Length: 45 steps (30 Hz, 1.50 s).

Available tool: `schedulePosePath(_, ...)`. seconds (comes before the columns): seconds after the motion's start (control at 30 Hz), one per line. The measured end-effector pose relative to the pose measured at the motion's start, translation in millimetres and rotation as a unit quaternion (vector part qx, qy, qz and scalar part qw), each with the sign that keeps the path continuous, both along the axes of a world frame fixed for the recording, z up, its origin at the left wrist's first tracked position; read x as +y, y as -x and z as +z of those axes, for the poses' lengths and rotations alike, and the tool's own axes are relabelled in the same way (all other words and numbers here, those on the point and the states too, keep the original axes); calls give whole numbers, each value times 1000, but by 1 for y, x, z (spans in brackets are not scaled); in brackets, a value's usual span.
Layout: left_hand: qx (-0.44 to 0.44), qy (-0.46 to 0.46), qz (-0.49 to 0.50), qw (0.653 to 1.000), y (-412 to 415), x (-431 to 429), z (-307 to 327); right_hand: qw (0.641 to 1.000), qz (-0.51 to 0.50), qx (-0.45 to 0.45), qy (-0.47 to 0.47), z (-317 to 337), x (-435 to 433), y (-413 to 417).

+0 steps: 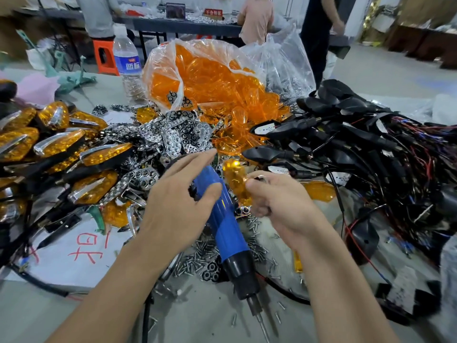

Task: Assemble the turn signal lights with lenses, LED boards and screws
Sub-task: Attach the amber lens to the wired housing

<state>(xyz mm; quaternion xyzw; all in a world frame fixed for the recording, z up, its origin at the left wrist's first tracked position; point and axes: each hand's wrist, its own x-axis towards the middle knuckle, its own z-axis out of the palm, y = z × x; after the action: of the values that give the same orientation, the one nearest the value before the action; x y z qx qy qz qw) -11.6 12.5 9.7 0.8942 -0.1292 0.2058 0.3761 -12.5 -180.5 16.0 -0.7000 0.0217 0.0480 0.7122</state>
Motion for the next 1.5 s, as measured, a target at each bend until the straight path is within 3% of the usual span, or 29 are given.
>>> schedulePosePath(0.07,54,59,-73,994,2,-3,2,983,92,41,-151,1,7,5)
schedulePosePath(0.13,101,141,-112,978,1,-4,3,973,124,56,-186,1,8,6)
schedulePosePath(0.33,108,268,-6,957,-5,-1,0,997,-49,-25,-61,6,14,3)
schedulePosePath(0.43,160,381,-23,910,-5,0,3,989,-116,-28,-88,11,17,6)
schedulePosePath(0.53,200,470,-48,858,-6,2,5,991,-116,-32,-56,12,16,8)
schedulePosePath(0.73,193,400,-41,895,-7,0,2,994,-66,-83,-41,10,21,4)
schedulePosePath(0.93,157,328,-31,931,-7,-5,0,976,-104,-58,-181,14,16,6)
schedulePosePath(1.1,141,301,-42,942,-6,-3,-1,936,-77,-7,-342,16,13,5)
schedulePosePath(1.23,158,328,-29,931,-6,-4,-5,957,-46,-32,-283,12,20,4)
schedulePosePath(1.37,163,367,10,916,-8,-3,-6,952,-29,-17,-303,10,25,5)
schedulePosePath(1.5,174,395,-47,901,-7,-6,-3,976,-39,-31,-214,5,36,7)
